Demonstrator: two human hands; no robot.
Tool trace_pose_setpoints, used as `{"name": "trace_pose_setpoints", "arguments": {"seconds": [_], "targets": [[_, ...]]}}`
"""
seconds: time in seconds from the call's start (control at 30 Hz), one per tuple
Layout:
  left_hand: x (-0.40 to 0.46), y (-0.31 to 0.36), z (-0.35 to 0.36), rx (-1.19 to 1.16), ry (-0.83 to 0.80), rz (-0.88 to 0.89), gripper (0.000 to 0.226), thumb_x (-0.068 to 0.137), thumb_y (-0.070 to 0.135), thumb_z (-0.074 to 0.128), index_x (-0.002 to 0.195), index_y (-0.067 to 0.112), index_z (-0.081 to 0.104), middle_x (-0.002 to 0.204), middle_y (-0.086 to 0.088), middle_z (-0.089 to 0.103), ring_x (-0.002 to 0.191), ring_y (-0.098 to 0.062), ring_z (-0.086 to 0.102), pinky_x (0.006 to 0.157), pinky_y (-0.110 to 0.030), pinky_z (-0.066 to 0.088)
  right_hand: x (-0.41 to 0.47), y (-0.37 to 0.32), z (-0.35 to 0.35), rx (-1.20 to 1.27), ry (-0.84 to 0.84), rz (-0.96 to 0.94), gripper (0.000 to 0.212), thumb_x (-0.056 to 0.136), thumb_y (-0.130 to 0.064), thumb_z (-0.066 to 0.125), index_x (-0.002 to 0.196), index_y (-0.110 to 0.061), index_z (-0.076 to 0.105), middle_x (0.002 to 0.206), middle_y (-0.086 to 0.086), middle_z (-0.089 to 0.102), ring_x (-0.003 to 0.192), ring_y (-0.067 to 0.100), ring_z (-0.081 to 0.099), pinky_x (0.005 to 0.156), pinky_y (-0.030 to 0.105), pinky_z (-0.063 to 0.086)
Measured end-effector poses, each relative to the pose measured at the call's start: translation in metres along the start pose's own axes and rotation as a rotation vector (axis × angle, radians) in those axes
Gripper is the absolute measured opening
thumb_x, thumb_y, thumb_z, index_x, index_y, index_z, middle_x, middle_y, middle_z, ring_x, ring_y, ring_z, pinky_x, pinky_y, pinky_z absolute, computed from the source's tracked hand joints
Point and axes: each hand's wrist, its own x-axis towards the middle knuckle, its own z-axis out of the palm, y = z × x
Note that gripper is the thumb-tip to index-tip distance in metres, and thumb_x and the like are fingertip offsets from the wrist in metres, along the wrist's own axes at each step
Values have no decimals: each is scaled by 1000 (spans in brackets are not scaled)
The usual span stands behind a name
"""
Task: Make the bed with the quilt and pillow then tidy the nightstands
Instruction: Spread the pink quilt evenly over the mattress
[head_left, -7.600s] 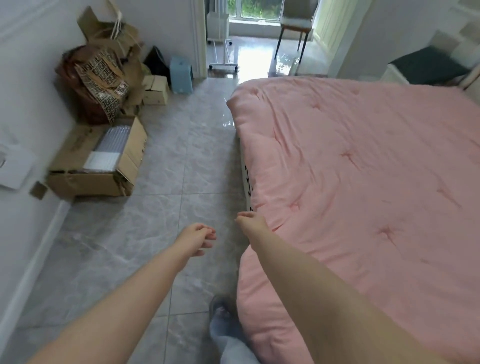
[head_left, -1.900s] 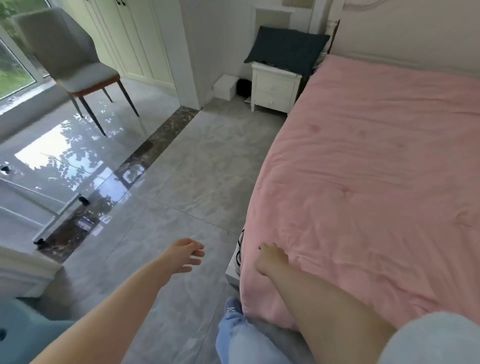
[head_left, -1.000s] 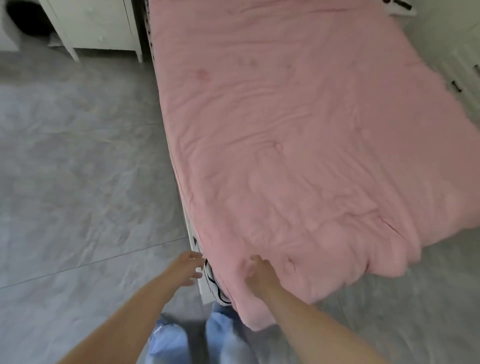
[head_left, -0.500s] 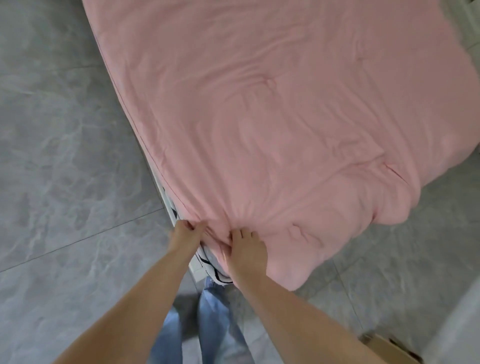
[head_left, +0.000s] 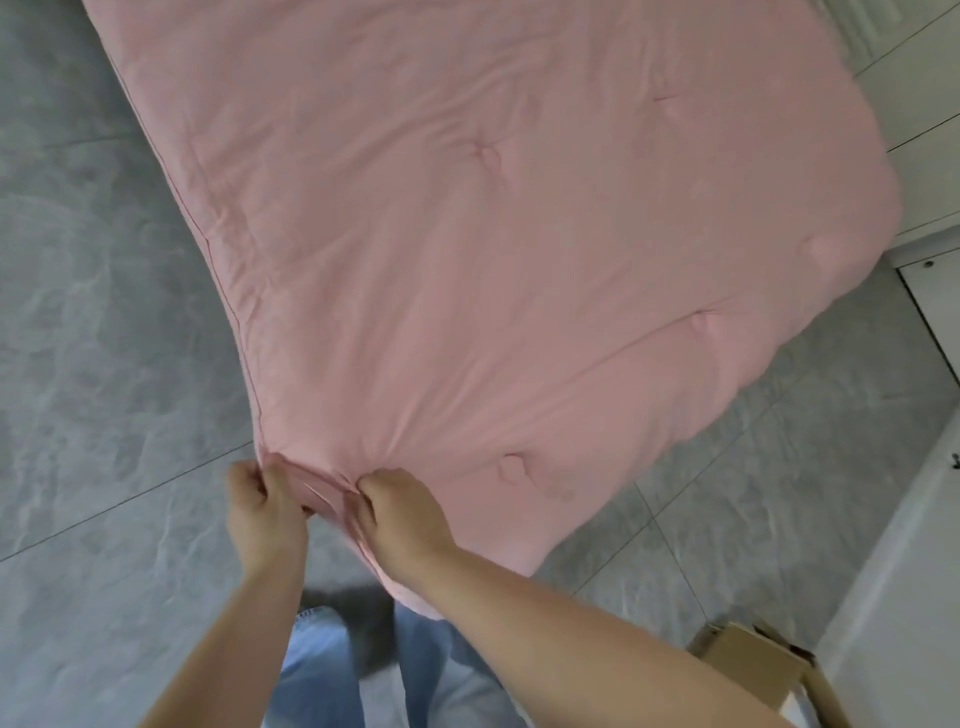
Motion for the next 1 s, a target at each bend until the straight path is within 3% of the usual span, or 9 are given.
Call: {"name": "trace_pose_setpoints", "arguments": {"seconds": [0.13, 0.23, 0.3, 0.4, 0.53, 0.7, 0.83, 0.9, 1.0], "targets": [[-5, -12, 21, -60, -260, -300, 21, 94, 28, 57, 84, 14, 45, 93, -15, 59, 80, -24, 60, 76, -38, 54, -7, 18, 4, -77, -94, 255, 47, 80, -50, 62, 109, -12, 58, 113, 8, 59, 113, 30, 50, 90, 40, 48], [-9, -23, 31, 131, -389, -343, 44, 85, 39, 70, 107, 12, 44, 105, -7, 53, 98, -26, 55, 84, -39, 46, -15, 39, 13, -209, -148, 468, 80, 72, -53, 68, 131, -8, 39, 132, 8, 43, 124, 27, 42, 100, 35, 42], [-9, -33, 32, 206, -449, -376, 64, 78, 44, 75, 120, 8, 44, 111, -6, 56, 101, -25, 56, 78, -37, 47, -15, 50, 12, -240, -171, 521, 65, 85, -43, 62, 134, -9, 38, 134, 7, 43, 123, 26, 45, 96, 36, 44], [-15, -38, 31, 299, -430, -227, 57, 77, 50, 66, 108, 3, 58, 96, -12, 67, 86, -30, 64, 76, -42, 53, -14, 48, 9, -237, -251, 334, 33, 96, -26, 49, 124, -9, 54, 124, 13, 56, 112, 34, 57, 89, 42, 47], [-29, -52, 5, 463, -249, -29, 35, 97, 38, 49, 88, 5, 54, 83, -18, 64, 79, -38, 61, 73, -45, 50, -24, 30, 15, -150, -281, 216, 32, 87, -27, 62, 112, -8, 63, 113, 16, 64, 102, 41, 63, 87, 42, 50], [-19, -74, 3, 471, -247, -142, 5, 95, 21, 49, 95, 16, 51, 82, -14, 68, 80, -36, 64, 72, -42, 50, -25, 43, 8, -207, -480, 222, 29, 90, -33, 59, 115, -20, 65, 123, 9, 62, 113, 35, 60, 95, 41, 47], [-7, -54, 20, 312, -167, -195, 37, 87, 25, 60, 120, 12, 49, 104, -6, 64, 94, -29, 63, 85, -44, 51, -10, 45, -6, -14, -309, 283, 22, 90, -28, 48, 104, -24, 65, 115, 2, 66, 107, 29, 61, 85, 35, 47], [-6, -41, 25, 268, -250, -244, 60, 76, 36, 62, 126, 9, 45, 101, -8, 63, 91, -29, 61, 87, -46, 51, -5, 47, -13, 121, -158, 345, 22, 90, -27, 46, 104, -24, 63, 112, 0, 67, 105, 25, 61, 82, 34, 47], [-17, -14, 21, 225, -300, -321, 79, 60, 39, 67, 130, 12, 44, 96, -12, 63, 88, -29, 61, 89, -46, 51, -4, 49, -26, 207, -153, 357, 25, 89, -26, 47, 110, -21, 59, 112, 1, 65, 107, 24, 60, 90, 38, 50]]}}
